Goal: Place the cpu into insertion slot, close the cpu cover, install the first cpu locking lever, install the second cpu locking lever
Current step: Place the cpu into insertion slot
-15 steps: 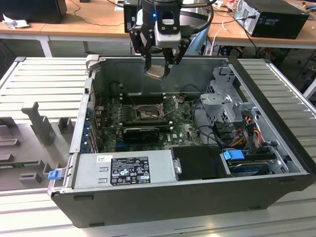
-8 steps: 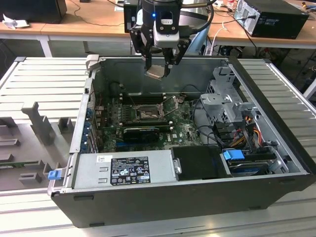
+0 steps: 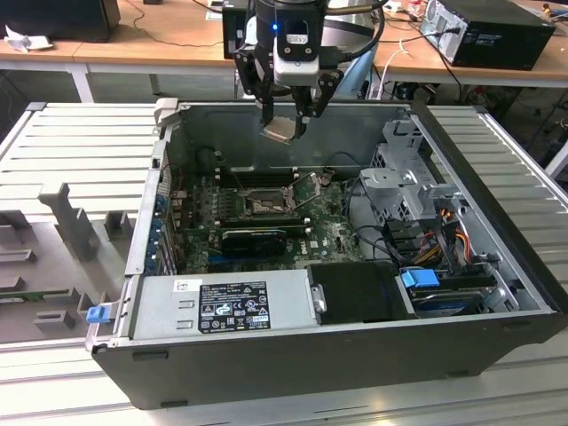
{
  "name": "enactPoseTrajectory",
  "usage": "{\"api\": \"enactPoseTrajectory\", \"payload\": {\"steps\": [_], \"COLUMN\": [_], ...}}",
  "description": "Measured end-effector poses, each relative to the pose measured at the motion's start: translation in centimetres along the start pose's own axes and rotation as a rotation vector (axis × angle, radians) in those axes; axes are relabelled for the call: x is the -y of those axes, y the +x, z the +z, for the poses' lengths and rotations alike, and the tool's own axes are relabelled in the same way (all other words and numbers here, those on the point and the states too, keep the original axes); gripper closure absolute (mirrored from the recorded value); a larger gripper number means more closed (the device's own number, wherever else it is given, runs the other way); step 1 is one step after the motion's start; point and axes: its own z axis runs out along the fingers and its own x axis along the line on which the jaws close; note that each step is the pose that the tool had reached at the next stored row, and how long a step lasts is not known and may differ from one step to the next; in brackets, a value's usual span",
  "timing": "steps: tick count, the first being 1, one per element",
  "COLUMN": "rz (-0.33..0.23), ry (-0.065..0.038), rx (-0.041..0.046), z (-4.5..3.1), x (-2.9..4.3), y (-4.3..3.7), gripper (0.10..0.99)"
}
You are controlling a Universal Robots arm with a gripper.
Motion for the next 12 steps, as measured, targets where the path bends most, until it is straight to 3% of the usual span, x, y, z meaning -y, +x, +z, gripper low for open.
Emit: {"api": "enactPoseTrajectory", "payload": {"steps": [12], "rz": [0.046], "ry": [-0.001], "rx": [0.0041], "z": [0.0], "x": [0.0], "y": [0.0], "gripper": [0.553]}}
